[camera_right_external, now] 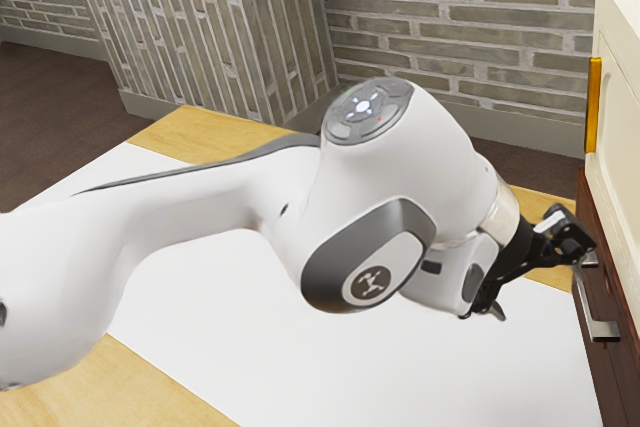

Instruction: Pull the drawer handle with one arm to open the drawer

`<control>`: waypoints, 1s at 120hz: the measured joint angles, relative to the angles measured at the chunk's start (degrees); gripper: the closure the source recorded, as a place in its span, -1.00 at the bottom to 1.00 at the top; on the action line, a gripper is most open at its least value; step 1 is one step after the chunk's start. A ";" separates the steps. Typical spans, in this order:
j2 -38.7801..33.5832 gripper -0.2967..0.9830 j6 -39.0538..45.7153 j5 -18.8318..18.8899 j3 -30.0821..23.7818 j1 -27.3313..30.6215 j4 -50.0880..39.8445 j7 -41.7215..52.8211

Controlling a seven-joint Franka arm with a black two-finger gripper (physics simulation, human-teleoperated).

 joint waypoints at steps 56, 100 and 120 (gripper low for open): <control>3.03 -0.53 0.03 0.02 0.05 0.24 1.18 0.23; 0.08 -0.49 -0.14 0.49 0.22 0.34 -2.51 0.43; -1.41 -0.49 -0.24 0.62 0.46 0.33 -3.78 0.49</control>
